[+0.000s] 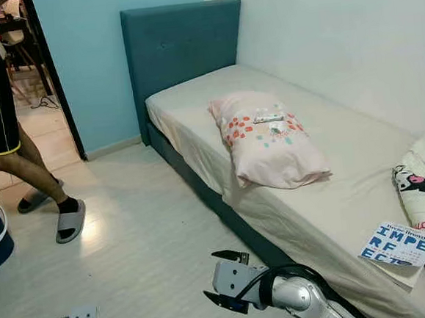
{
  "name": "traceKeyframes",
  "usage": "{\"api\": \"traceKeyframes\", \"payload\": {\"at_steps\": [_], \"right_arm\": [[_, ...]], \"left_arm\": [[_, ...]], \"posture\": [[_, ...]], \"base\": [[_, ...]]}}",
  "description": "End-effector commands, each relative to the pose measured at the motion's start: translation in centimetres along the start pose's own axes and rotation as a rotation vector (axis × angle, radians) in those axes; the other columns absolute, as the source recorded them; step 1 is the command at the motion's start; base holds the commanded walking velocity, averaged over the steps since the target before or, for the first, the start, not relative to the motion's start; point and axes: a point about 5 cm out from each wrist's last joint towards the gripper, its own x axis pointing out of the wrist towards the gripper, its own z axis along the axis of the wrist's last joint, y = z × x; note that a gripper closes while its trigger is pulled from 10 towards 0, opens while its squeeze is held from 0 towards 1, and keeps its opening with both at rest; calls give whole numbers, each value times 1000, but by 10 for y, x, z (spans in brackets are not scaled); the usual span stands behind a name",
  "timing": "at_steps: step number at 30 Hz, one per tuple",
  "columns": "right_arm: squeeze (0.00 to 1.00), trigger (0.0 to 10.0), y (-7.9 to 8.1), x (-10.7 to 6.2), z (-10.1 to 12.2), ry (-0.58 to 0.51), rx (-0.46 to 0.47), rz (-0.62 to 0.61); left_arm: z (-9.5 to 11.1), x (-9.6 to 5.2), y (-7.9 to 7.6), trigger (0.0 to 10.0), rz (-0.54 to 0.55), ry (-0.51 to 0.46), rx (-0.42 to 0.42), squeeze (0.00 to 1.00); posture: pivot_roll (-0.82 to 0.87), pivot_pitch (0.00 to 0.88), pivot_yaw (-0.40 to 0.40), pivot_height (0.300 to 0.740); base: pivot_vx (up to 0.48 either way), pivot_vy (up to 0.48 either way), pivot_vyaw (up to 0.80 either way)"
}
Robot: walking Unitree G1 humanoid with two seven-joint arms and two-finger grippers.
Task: Clean up the room
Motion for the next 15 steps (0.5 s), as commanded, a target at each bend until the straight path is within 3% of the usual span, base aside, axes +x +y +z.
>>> {"api": "traceKeyframes", "payload": {"at_steps": [1,6,12,15], "right_arm": [[0,10000,1,-1,0,7,-5,7],[0,10000,1,2,4,2,-7,8],[0,10000,-3,-2,5,4,-8,3],[0,10000,-5,-5,4,7,-10,5]], "left_arm": [[-4,0,-3,10000,-15,12,28,0],[-6,-1,-7,10000,-51,25,69,0],[-23,-4,-25,10000,-140,99,185,0],[-35,-7,-29,10000,-140,137,186,0]], "posture": [[-101,0,-46,740],[-130,0,-32,740],[-102,0,-59,740],[-92,0,-66,740]], "base": [[0,0,0],[0,0,0],[0,0,0],[0,0,0]]}}
